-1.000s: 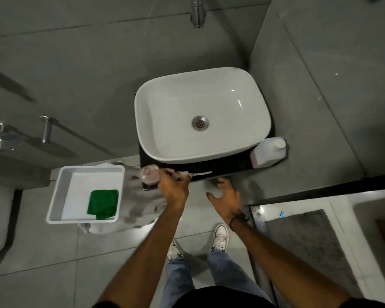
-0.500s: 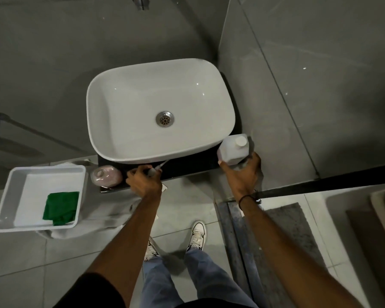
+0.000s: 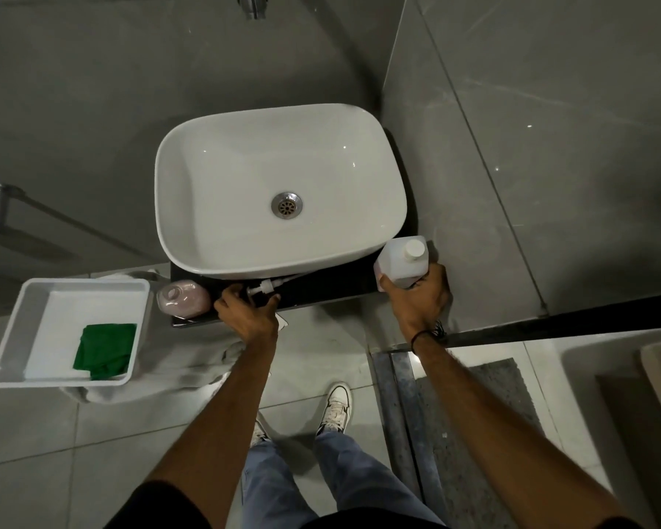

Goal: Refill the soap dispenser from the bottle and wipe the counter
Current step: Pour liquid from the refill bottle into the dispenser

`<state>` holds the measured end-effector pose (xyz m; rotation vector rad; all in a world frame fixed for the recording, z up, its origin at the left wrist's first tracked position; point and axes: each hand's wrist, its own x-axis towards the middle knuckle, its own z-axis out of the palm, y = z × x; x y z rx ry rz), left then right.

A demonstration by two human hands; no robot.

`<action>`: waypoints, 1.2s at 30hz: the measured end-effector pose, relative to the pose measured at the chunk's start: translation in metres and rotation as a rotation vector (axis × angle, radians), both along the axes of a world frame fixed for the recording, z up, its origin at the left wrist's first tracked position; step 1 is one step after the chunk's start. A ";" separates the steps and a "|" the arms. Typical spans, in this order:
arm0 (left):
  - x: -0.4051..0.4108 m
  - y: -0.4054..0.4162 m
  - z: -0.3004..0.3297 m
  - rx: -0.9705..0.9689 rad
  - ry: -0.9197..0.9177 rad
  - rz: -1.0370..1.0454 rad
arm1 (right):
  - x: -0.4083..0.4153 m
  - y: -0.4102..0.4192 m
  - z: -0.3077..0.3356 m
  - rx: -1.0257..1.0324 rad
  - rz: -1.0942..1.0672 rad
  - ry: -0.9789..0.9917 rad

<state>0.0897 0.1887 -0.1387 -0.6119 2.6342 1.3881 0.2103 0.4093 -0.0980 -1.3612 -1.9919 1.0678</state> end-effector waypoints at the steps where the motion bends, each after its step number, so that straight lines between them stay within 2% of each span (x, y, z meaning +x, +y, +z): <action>1: 0.001 -0.001 0.001 -0.015 -0.003 -0.006 | 0.002 -0.001 0.001 0.001 0.005 0.001; 8: 0.014 -0.006 0.018 -0.061 -0.016 -0.026 | 0.020 -0.014 0.012 0.049 0.092 0.050; 10: 0.029 -0.008 0.029 -0.056 0.096 -0.063 | 0.027 -0.019 0.016 0.010 0.179 0.062; 12: 0.042 -0.006 0.046 0.026 0.235 -0.184 | 0.031 -0.025 0.020 -0.004 0.299 0.021; 14: 0.048 -0.001 0.070 0.116 0.355 -0.455 | 0.034 -0.034 0.022 -0.012 0.410 -0.026; 16: 0.045 0.006 0.095 0.091 0.468 -0.848 | 0.033 -0.042 0.022 0.000 0.517 -0.059; 19: 0.028 0.018 0.116 -0.227 0.691 -1.365 | 0.032 -0.054 0.023 0.006 0.665 -0.123; 21: 0.021 0.020 0.120 -0.469 0.845 -1.497 | 0.032 -0.060 0.022 0.006 0.710 -0.162; 23: 0.021 0.018 0.122 -0.597 0.871 -1.538 | 0.035 -0.063 0.020 0.019 0.729 -0.174; 25: 0.026 0.015 0.121 -0.650 0.823 -1.540 | 0.039 -0.065 0.017 0.058 0.750 -0.189; 27: 0.032 0.016 0.121 -0.672 0.684 -1.499 | 0.041 -0.066 0.014 0.125 0.770 -0.212; 30: 0.040 0.020 0.120 -0.684 0.405 -1.281 | 0.043 -0.066 0.009 0.190 0.779 -0.227; 32: 0.045 0.019 0.119 -0.703 0.385 -1.166 | 0.045 -0.063 0.006 0.188 0.765 -0.245; 36: 0.048 0.012 0.120 -0.609 0.415 -1.065 | 0.052 -0.053 0.002 0.165 0.728 -0.261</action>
